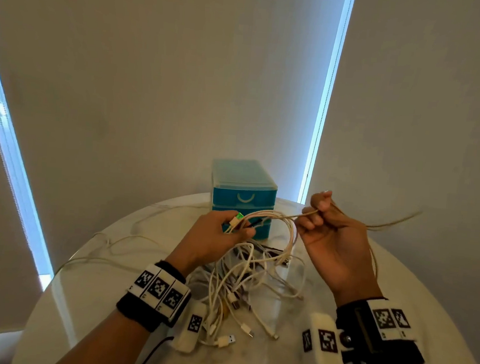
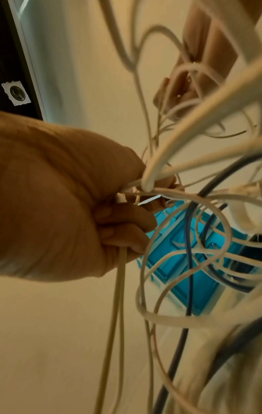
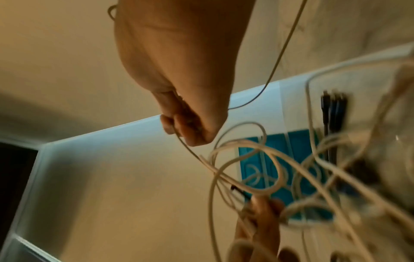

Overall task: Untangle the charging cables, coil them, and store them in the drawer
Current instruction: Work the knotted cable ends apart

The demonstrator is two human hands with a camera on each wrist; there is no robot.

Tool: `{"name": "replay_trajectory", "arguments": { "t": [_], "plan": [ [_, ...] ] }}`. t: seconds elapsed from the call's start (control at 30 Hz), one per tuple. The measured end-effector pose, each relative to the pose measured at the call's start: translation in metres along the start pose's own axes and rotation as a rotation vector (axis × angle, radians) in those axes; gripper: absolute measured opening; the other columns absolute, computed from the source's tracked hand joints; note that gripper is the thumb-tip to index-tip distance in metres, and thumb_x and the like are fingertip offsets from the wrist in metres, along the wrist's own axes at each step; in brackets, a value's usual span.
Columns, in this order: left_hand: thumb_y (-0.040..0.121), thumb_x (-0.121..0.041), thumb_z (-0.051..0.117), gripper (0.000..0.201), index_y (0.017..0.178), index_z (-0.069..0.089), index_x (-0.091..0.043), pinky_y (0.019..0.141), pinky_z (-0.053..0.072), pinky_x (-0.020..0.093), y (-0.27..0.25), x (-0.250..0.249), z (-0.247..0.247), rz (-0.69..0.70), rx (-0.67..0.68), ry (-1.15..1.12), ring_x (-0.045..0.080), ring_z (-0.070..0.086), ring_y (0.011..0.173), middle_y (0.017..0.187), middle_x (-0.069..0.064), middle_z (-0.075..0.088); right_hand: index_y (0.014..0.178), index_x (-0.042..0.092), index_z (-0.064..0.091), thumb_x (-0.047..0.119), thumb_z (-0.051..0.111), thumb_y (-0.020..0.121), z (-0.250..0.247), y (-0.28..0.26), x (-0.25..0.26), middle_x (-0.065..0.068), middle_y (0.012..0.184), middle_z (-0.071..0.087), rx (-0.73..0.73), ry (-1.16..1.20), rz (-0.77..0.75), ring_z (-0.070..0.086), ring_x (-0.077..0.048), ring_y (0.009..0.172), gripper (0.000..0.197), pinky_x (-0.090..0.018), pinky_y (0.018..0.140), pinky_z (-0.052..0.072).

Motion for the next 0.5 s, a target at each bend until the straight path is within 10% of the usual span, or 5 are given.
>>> {"name": "replay_trajectory", "arguments": {
  "t": [0.23, 0.33, 0.5],
  "plan": [
    [0.106, -0.039, 0.066, 0.016, 0.103, 0.079, -0.029, 0.084, 0.053, 0.025, 0.005, 0.005, 0.001, -0.001, -0.103, -0.133, 0.005, 0.070, 0.093, 0.096, -0.009, 0.077, 0.103, 0.013, 0.062, -0.004, 0.040, 0.108, -0.013, 0.001, 0.009, -0.003, 0.072, 0.058, -0.294, -0.619, -0.081, 0.054, -0.019, 0.064, 0.028, -0.034, 0.063, 0.053],
    [0.103, -0.032, 0.071, 0.009, 0.106, 0.079, -0.029, 0.080, 0.050, 0.010, 0.003, 0.004, -0.001, 0.008, -0.200, -0.170, 0.000, 0.068, 0.095, 0.098, -0.014, 0.077, 0.102, 0.003, 0.063, -0.005, 0.039, 0.104, -0.001, -0.004, 0.004, -0.007, 0.067, 0.047, -0.168, -0.843, 0.162, 0.042, -0.020, 0.053, 0.026, -0.032, 0.048, 0.045],
    [0.099, -0.026, 0.079, 0.019, 0.118, 0.078, -0.027, 0.088, 0.056, 0.020, 0.000, -0.002, 0.001, 0.046, -0.085, -0.271, 0.007, 0.075, 0.101, 0.108, -0.009, 0.081, 0.108, 0.002, 0.063, 0.003, 0.047, 0.105, 0.024, -0.019, -0.008, -0.012, 0.075, 0.055, 0.250, -0.800, 0.412, 0.053, -0.023, 0.058, 0.016, -0.035, 0.053, 0.056]
  ]
}}
Point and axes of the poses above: each hand's wrist, its own y-axis towards the middle knuckle, its own z-axis out of the palm, x = y × z, the point moved 1 cm from there along y, towards the middle knuckle
